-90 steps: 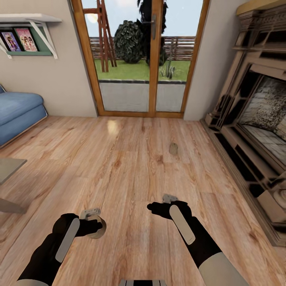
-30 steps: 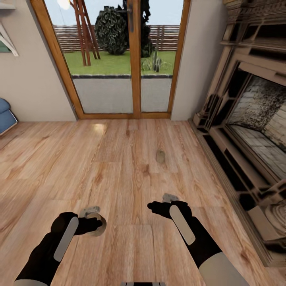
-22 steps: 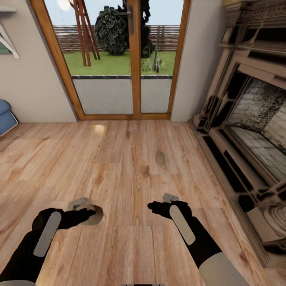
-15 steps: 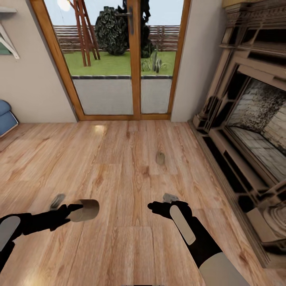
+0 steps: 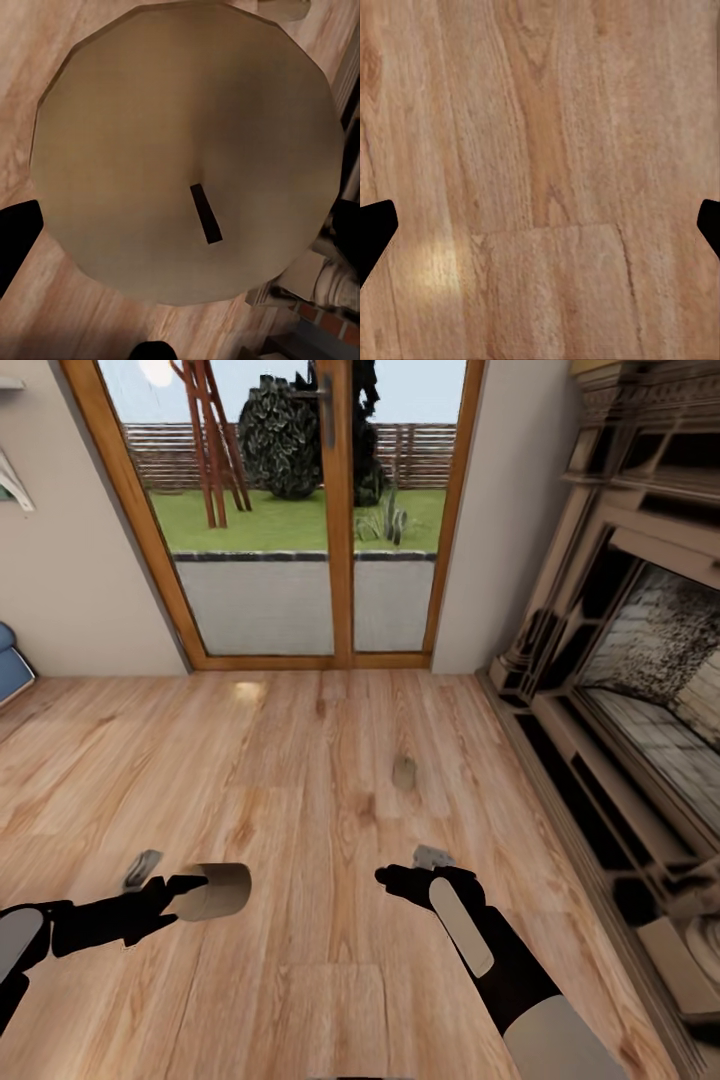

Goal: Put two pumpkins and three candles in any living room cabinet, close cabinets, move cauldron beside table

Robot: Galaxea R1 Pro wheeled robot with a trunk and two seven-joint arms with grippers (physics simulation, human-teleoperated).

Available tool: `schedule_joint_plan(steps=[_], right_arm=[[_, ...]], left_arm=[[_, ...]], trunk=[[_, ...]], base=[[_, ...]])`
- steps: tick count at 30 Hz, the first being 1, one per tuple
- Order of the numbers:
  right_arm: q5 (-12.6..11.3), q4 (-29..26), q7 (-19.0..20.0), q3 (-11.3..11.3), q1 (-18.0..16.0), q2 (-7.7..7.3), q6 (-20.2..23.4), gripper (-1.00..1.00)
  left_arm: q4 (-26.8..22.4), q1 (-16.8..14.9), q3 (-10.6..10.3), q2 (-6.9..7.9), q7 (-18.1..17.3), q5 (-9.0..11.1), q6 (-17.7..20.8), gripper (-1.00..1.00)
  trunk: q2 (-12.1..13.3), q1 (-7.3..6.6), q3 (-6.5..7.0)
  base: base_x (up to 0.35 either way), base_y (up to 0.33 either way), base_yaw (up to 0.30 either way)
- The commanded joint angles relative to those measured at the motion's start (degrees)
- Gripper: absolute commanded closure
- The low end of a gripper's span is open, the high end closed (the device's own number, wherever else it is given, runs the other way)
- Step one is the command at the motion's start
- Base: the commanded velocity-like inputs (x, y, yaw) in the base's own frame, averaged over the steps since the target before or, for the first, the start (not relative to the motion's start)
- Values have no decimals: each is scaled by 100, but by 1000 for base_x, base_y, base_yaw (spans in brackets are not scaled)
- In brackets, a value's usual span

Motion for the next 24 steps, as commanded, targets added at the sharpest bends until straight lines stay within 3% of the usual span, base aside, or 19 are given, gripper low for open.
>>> schedule_joint_plan(steps=[1,4,9,11,13,14,16,24], right_arm=[[0,3,1,0,0,-2,-7,-100],[11,-3,-23,5,0,3,-21,-100],[6,3,-115,-13,0,45,-20,-100],[3,27,-387,-22,0,55,-4,-100],[-6,80,-970,-25,0,73,4,-100],[-33,105,-1448,-25,0,84,9,-100],[-60,120,-1868,-21,0,94,11,-100],[-77,135,-2127,4,0,101,37,-100]], left_arm=[[-1,-1,-29,-3,3,16,0,100],[-1,0,-188,10,3,15,0,100],[-1,0,-256,20,3,15,0,100],[-1,0,-261,23,3,14,0,100],[-1,0,-263,22,3,14,0,100],[-1,0,-263,20,3,11,0,100],[-1,0,-264,18,3,11,0,100],[3,0,-264,17,3,18,0,100]], trunk=[[0,0,0],[0,0,0],[0,0,0],[0,0,0],[0,0,0],[0,0,0],[0,0,0],[0,0,0]], base=[[324,-68,0],[310,-71,0],[134,-29,0],[37,-27,0],[119,-114,0],[191,-177,0],[215,-194,0],[277,-120,0]])
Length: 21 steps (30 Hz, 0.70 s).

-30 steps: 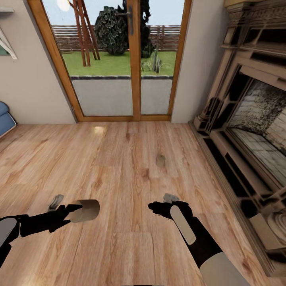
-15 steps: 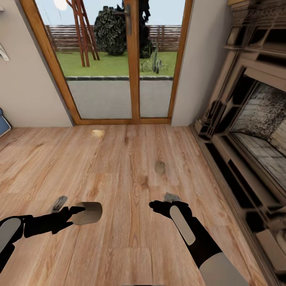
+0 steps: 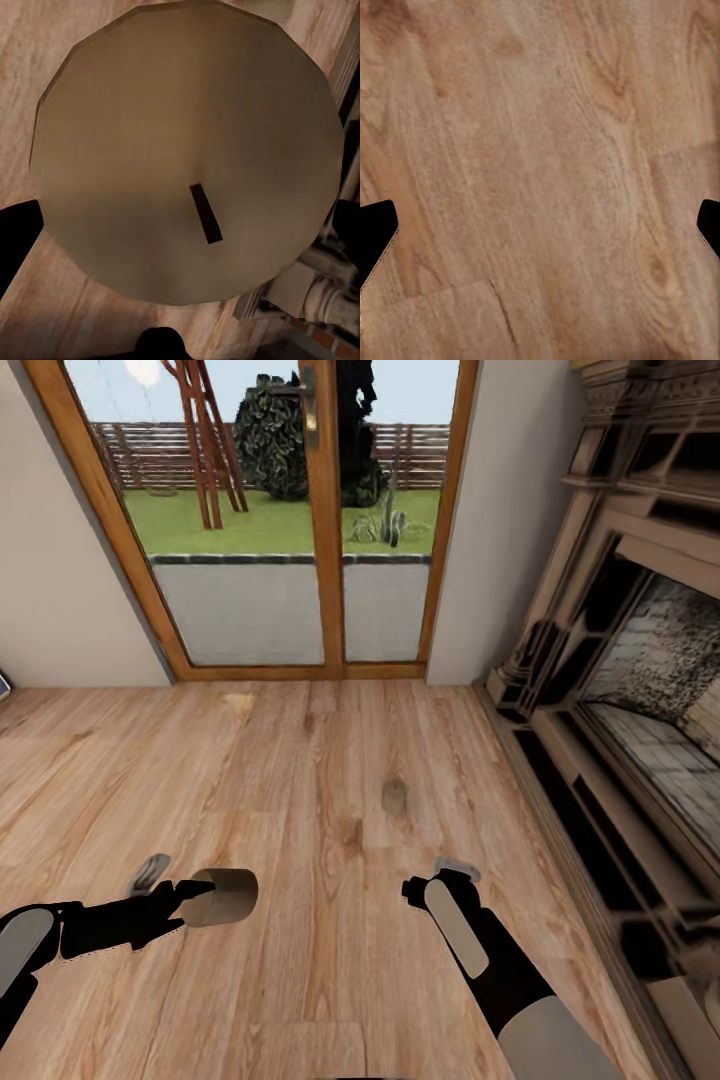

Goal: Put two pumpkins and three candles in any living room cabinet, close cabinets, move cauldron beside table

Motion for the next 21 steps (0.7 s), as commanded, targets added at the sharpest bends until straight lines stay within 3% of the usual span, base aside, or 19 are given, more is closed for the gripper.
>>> schedule_joint_plan(steps=[1,8,14,21], right_arm=[[0,-5,-3,11,0,0,3,-100],[0,-5,215,45,0,46,92,-100],[0,46,479,32,0,85,592,-100],[5,164,535,4,2,88,606,-100]], left_arm=[[-1,0,0,0,2,24,0,100],[8,0,0,-2,2,43,0,100],[12,0,0,-19,2,42,0,100],[12,0,0,-26,2,36,0,100]], trunk=[[0,0,0],[0,0,0],[0,0,0],[0,0,0]], base=[[315,-19,0],[322,-5,0],[325,0,0],[325,0,0]])
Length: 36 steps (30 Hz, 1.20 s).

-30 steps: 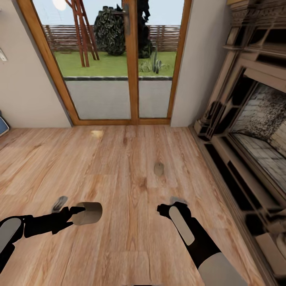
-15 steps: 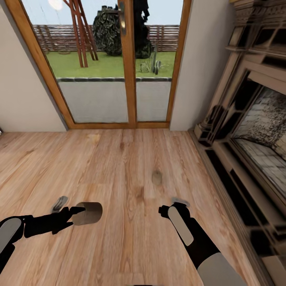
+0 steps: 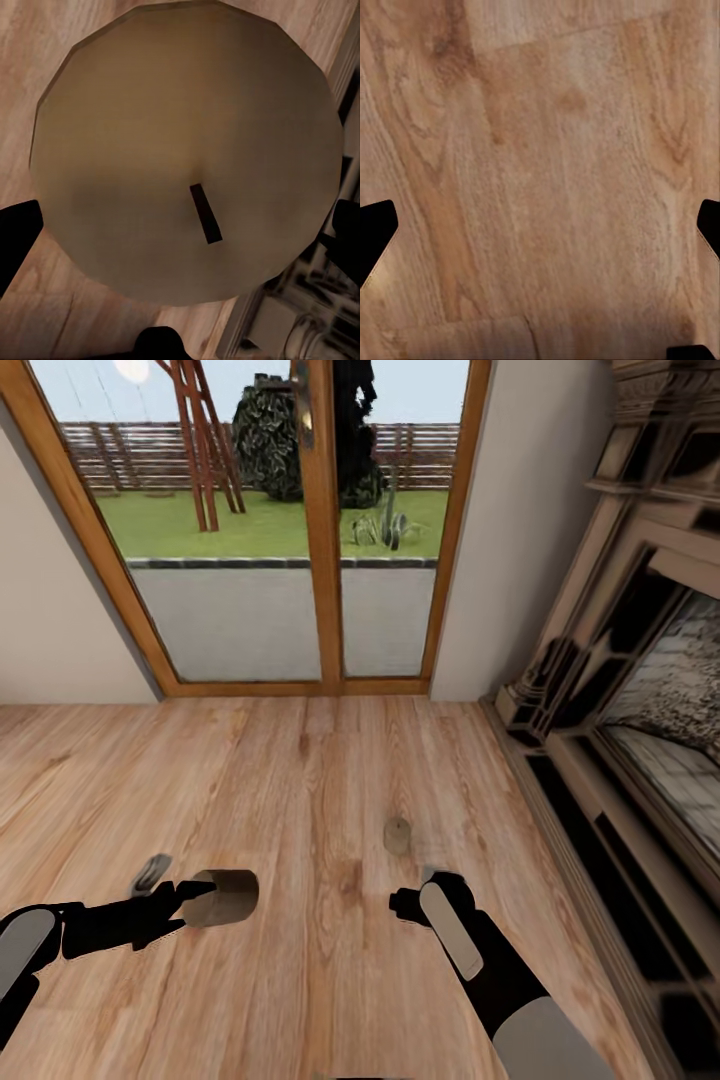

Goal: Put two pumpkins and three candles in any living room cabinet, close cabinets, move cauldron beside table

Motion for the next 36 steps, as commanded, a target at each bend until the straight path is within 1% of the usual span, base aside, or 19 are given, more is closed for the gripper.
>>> schedule_joint_plan(steps=[1,25,29,36], right_arm=[[1,3,1,3,-1,0,-1,-100],[12,3,16,26,2,0,-12,-100],[8,-1,60,43,3,0,-203,-100],[15,-1,81,45,2,0,-280,-100]], left_arm=[[-1,-1,0,0,1,43,0,100],[16,-1,1,-1,1,53,0,100],[22,-1,6,3,1,54,0,100],[21,-1,2,0,1,47,0,100]], trunk=[[0,0,0],[0,0,0],[0,0,0],[0,0,0]], base=[[325,0,0],[325,0,0],[325,0,32],[325,-8,135]])
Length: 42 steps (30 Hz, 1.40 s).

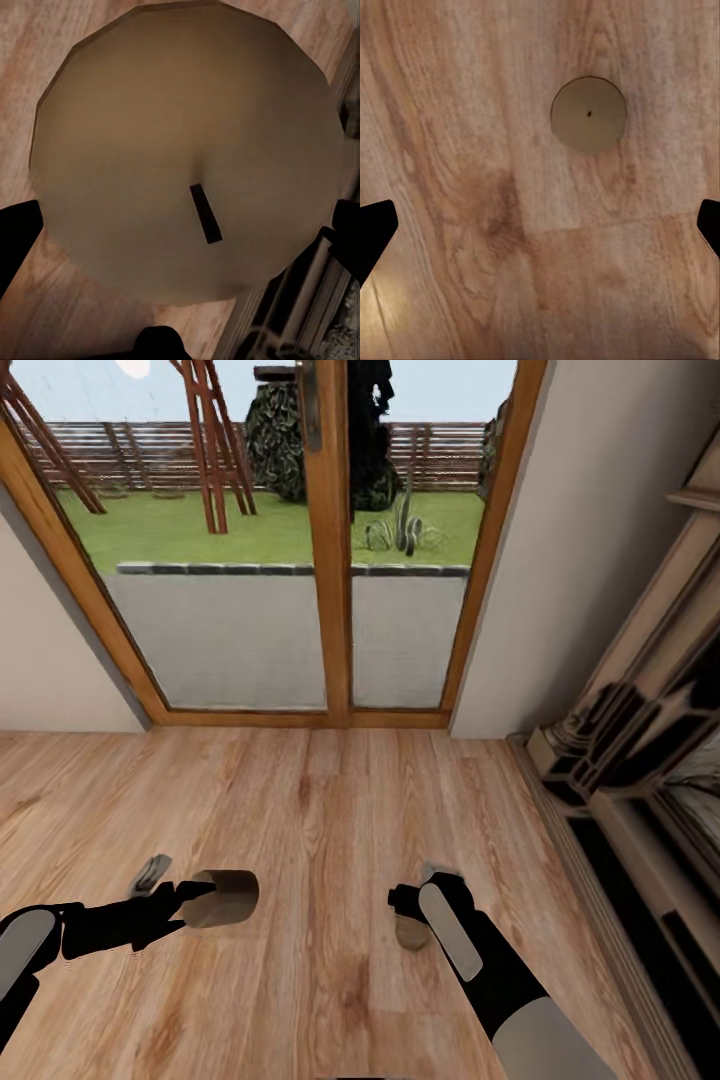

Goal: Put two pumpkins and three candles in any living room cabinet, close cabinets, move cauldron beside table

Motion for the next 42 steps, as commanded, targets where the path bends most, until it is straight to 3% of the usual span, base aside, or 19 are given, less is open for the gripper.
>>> schedule_joint_plan(steps=[1,9,17,31,36,39,42], right_arm=[[-1,0,1,-1,-2,0,-4,-100],[0,0,1,7,0,0,-10,-100],[31,2,1,7,1,-10,-126,-100],[58,335,3,23,-2,-2,-302,-100],[59,351,5,183,-4,0,-356,-100],[59,352,63,328,-4,-3,-579,-100],[73,352,323,509,-4,-10,-681,-100]], left_arm=[[0,-1,-1,-2,1,44,0,100],[-2,-1,-2,-7,1,41,0,100],[0,-1,4,-3,0,80,0,100],[1,-1,7,21,-7,98,0,100],[3,-1,15,34,-15,111,0,100],[13,70,49,84,-207,369,0,100],[20,215,58,327,-573,811,0,100]], trunk=[[0,0,0],[0,0,0],[0,0,0],[-562,307,-251],[-762,417,-341],[-882,483,-395],[-1003,549,-449]], base=[[325,-54,31],[303,-125,7],[45,-28,0],[0,0,0],[0,0,0],[0,0,0],[0,0,0]])
